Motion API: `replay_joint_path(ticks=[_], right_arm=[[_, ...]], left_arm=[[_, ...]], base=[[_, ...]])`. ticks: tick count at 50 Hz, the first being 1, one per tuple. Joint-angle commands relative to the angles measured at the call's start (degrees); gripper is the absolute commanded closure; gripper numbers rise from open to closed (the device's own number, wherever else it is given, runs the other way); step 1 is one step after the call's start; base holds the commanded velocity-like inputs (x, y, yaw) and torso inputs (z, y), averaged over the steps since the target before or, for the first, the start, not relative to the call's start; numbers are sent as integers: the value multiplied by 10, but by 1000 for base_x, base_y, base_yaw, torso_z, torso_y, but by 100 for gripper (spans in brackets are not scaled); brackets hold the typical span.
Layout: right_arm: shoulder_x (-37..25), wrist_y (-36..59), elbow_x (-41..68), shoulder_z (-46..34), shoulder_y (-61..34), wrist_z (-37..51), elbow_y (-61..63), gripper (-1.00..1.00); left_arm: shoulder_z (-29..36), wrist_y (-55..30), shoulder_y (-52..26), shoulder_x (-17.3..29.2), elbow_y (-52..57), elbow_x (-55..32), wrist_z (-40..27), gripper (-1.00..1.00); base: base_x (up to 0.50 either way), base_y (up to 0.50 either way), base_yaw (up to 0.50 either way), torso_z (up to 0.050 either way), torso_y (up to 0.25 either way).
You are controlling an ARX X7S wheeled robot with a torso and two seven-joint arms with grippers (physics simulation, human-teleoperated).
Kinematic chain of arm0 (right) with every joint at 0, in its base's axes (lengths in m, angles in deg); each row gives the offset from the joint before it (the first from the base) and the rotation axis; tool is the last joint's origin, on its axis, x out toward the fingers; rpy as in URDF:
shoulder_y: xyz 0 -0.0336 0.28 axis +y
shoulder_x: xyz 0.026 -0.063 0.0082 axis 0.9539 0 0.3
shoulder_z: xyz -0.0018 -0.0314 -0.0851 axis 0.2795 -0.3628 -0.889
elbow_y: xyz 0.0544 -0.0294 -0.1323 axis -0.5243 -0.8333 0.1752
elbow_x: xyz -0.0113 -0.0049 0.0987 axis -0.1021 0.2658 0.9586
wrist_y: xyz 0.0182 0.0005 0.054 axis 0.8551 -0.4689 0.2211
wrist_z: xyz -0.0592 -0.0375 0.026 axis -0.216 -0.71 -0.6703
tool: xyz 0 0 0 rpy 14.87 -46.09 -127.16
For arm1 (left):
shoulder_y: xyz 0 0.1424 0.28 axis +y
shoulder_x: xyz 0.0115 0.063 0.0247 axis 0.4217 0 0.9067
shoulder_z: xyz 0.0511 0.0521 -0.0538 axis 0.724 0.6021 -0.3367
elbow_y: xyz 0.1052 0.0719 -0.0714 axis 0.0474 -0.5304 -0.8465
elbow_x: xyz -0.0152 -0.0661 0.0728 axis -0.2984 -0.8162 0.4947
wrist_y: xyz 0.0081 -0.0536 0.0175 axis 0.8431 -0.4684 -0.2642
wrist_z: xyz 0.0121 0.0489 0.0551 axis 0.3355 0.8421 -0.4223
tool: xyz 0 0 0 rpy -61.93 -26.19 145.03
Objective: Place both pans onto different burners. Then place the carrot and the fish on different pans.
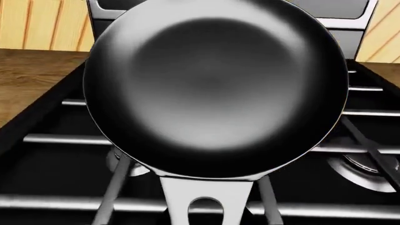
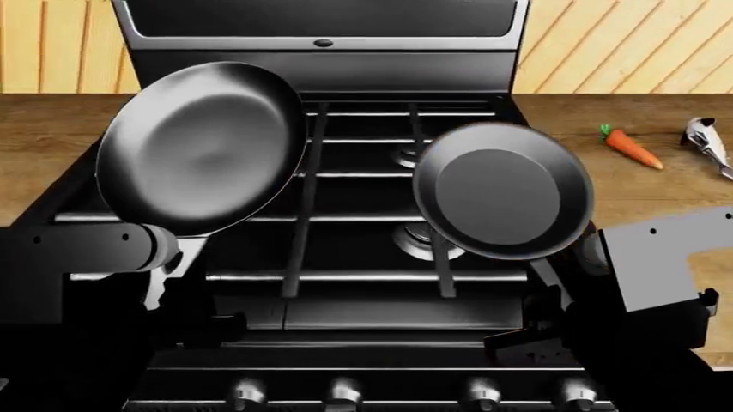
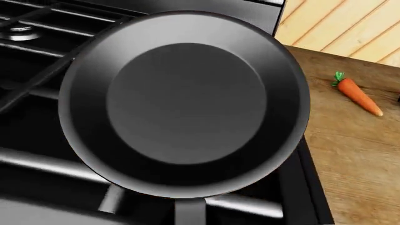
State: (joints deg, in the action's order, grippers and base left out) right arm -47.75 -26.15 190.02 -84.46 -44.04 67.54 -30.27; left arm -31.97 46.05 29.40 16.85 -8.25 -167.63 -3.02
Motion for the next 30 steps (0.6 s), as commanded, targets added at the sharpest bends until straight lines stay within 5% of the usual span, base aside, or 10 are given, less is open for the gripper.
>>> replay_joint_path(ticks=[1,8,30], right_arm=[[1,2,-17,32,-29,3,-6,100],[4,4,-12,34,-32,2,-14,100],[75,61,-3,29,-95,-19,-127,100]], left_arm=[[-22,5,-28,0,-6,3,12,100],[-22,1,-34,1,-19,9,20,100],[-37,2,-11,13,-49,49,59,100]], base=[[0,500,0,0,0],[0,452,0,1,3],[0,0,0,1,4]])
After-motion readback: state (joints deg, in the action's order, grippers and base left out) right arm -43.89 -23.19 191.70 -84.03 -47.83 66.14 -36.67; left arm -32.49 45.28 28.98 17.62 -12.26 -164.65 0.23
